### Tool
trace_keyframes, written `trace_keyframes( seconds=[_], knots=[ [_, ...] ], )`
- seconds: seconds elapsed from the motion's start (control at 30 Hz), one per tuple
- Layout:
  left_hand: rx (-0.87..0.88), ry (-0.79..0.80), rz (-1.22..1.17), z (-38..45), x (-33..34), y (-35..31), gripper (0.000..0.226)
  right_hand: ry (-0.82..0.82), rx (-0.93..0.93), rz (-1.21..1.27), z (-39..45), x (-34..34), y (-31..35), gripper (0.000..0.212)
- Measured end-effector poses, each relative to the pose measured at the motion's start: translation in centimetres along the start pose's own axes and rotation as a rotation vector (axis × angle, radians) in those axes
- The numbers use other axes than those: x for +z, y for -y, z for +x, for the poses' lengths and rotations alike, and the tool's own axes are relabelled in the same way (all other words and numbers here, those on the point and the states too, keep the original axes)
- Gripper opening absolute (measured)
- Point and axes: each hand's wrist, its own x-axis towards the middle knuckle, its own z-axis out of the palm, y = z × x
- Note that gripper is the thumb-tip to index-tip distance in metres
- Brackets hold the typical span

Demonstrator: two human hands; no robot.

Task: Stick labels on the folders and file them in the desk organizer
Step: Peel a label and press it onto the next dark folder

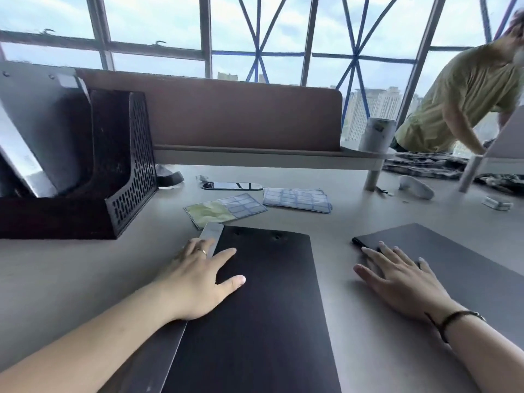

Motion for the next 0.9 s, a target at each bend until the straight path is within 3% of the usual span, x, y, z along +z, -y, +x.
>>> trace_keyframes(
  seconds=[0.27,0.5,0.67,0.9],
  knots=[
    [-0.069,0.01,0.072,0.0,1.0,-2.2,0.077,-0.015,-0.043,0.051,4.1,-0.8,-0.3,0.096],
    [-0.125,0.044,0.24,-0.4,1.0,-5.5,0.079,0.042,-0.47,0.216,3.2,0.1,10.1,0.07],
    [-0.094,-0.005,0.304,-0.2,-1.4,-5.5,0.076,0.091,-0.561,0.17,4.5,0.8,13.7,0.072],
    [-0.181,-0.188,0.032,5.7,-3.9,-1.4,0.047,-0.011,-0.621,0.207,6.4,0.7,14.9,0.081]
  ],
)
